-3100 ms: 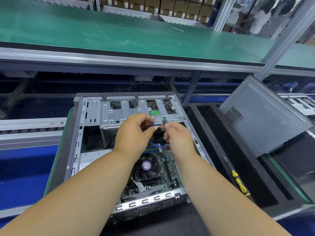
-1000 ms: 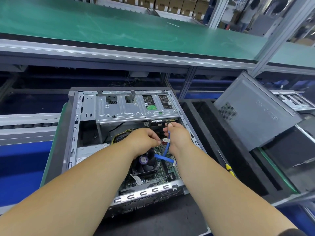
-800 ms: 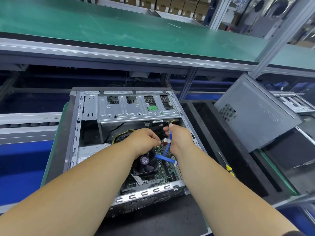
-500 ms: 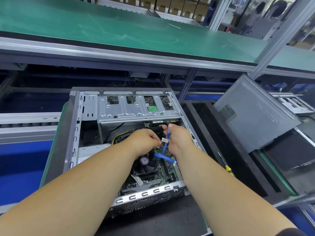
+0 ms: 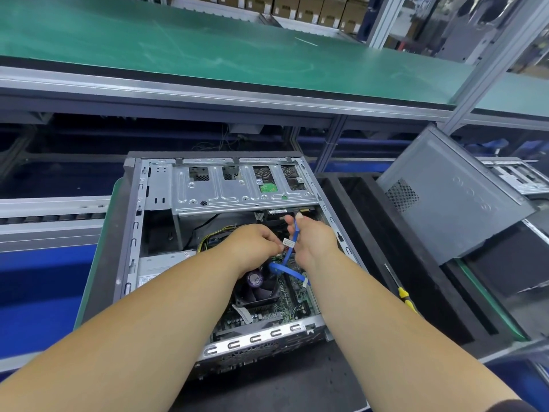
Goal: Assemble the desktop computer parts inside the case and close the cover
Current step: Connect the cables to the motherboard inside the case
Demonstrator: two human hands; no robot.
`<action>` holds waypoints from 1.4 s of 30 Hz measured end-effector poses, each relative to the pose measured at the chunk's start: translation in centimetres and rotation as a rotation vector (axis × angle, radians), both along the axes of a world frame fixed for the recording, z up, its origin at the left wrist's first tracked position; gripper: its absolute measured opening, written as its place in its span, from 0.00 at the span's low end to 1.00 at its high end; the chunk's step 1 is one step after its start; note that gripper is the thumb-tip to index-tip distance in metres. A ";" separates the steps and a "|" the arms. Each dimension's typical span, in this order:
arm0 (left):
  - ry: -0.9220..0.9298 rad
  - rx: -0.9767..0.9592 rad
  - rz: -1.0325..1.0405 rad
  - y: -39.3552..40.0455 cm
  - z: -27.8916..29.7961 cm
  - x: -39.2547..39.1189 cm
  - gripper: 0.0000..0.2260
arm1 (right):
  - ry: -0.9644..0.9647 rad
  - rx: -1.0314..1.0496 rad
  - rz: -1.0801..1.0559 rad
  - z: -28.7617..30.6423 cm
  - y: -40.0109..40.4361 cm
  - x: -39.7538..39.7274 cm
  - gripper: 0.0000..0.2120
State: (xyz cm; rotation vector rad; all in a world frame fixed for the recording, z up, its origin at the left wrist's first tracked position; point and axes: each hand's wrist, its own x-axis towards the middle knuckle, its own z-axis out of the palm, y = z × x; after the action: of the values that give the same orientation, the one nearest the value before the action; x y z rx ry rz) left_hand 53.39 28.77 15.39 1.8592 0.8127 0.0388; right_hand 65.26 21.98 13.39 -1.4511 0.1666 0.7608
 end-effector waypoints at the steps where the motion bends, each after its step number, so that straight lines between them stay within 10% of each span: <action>1: 0.002 -0.002 0.001 0.0 0.0 0.0 0.02 | -0.010 -0.016 -0.002 0.0 0.1 0.0 0.07; 8: -0.010 -0.012 0.007 -0.2 0.1 0.1 0.03 | 0.055 -0.046 -0.006 0.0 -0.4 -0.1 0.04; 16: 0.046 -0.033 -0.195 -0.4 0.5 -0.1 0.06 | 0.071 -0.201 0.125 0.4 -0.4 -0.5 0.29; 23: 0.052 0.030 -0.444 -0.7 1.5 -1.0 0.05 | 0.054 -0.231 0.187 2.3 -1.5 -0.3 0.17; 33: -0.044 0.325 0.032 0.2 1.5 -0.9 0.05 | -0.731 -0.805 0.925 7.8 -2.5 -0.7 0.09; 42: 0.203 0.462 0.057 1.0 0.5 -0.7 0.08 | -0.930 -0.895 1.164 5.4 -2.6 -1.4 0.12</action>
State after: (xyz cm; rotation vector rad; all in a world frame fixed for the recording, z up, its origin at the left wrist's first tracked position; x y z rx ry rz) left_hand 52.72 29.80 15.93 2.2994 1.0644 0.0801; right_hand 63.86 19.36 18.75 -2.6350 -1.3074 0.8361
